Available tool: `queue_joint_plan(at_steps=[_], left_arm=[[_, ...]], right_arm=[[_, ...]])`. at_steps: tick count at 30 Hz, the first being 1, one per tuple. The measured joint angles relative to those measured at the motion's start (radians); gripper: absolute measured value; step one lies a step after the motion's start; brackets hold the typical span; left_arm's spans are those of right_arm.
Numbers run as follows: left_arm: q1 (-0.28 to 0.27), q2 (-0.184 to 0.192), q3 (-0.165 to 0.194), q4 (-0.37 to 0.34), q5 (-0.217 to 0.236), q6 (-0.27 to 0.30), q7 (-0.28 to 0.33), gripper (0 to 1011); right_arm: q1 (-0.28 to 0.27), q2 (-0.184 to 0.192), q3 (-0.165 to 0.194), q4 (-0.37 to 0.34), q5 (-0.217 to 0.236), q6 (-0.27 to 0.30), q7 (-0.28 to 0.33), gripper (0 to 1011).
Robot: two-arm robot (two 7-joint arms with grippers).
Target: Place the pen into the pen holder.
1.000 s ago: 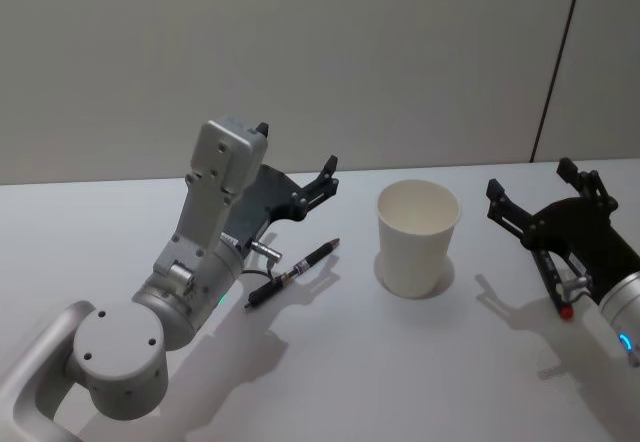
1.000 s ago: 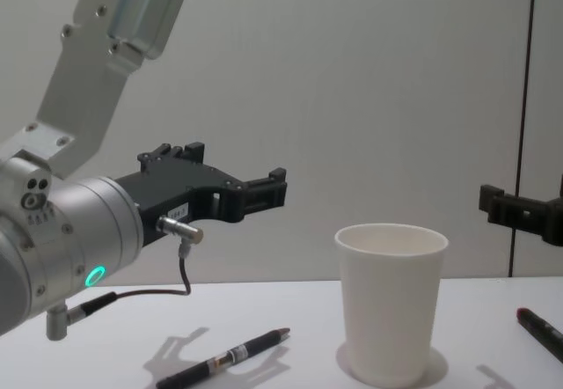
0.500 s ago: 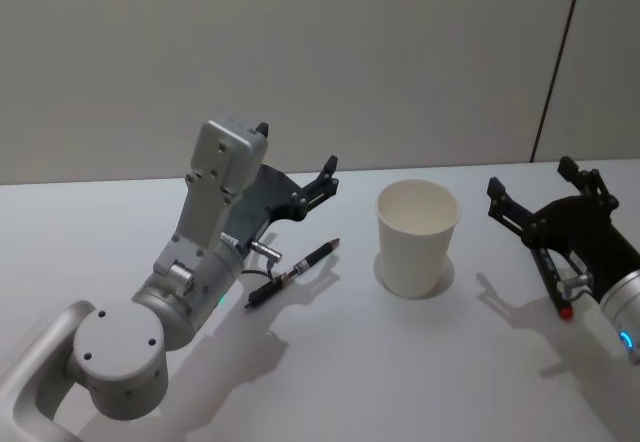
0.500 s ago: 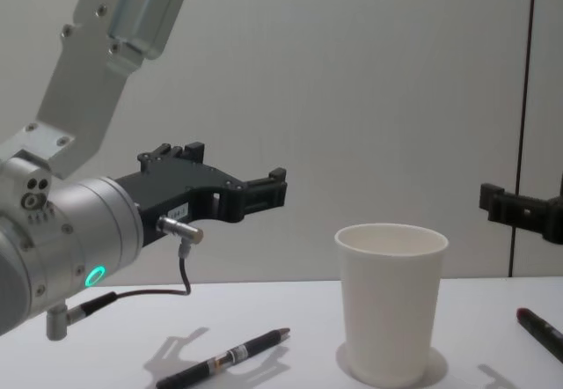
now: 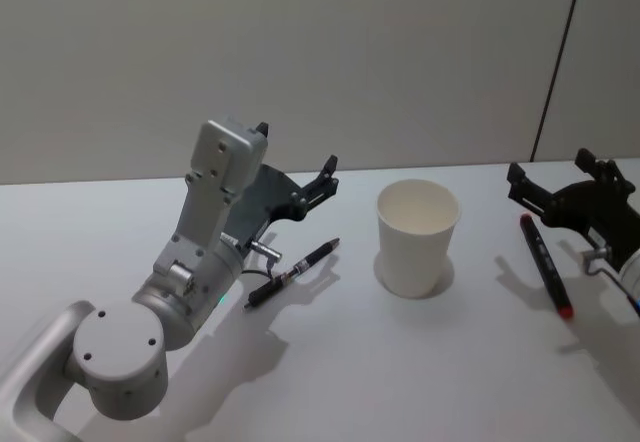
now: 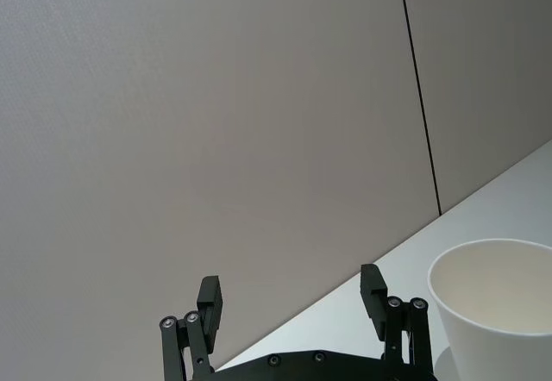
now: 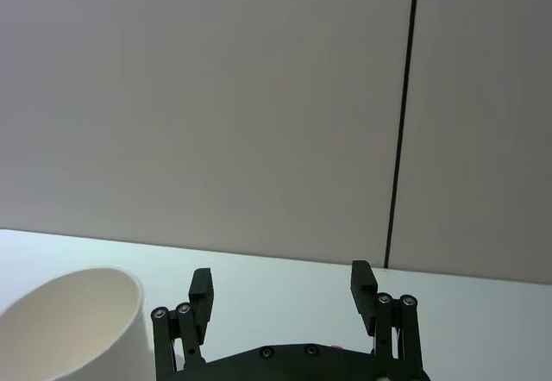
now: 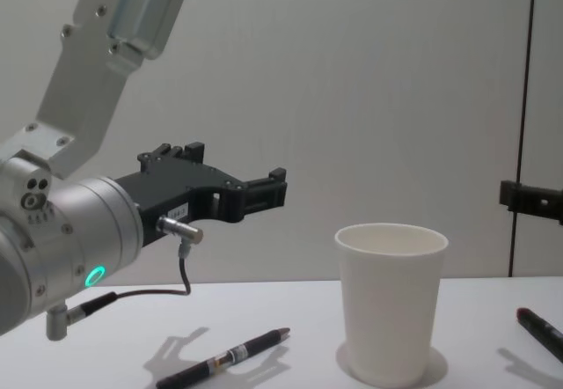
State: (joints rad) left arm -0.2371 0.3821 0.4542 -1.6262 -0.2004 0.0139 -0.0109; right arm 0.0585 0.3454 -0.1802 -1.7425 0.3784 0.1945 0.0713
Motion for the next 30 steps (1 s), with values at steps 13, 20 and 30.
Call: queue_joint_plan(at_steps=[13, 20, 30], left_arm=[[0.000, 0.000, 0.000, 0.000, 0.000, 0.000, 0.000, 1001], [0.000, 0.000, 0.000, 0.000, 0.000, 0.000, 0.000, 1001], [0.000, 0.000, 0.000, 0.000, 0.000, 0.000, 0.000, 1001]], right_arm=[[0.101, 0.003, 0.026, 0.064, 0.042, 0.220, 0.005, 1001], [0.169, -0.005, 0.025, 0.116, 0.028, 0.348, 0.015, 1001], [0.272, -0.035, 0.001, 0.221, -0.037, 0.518, 0.027, 1001]])
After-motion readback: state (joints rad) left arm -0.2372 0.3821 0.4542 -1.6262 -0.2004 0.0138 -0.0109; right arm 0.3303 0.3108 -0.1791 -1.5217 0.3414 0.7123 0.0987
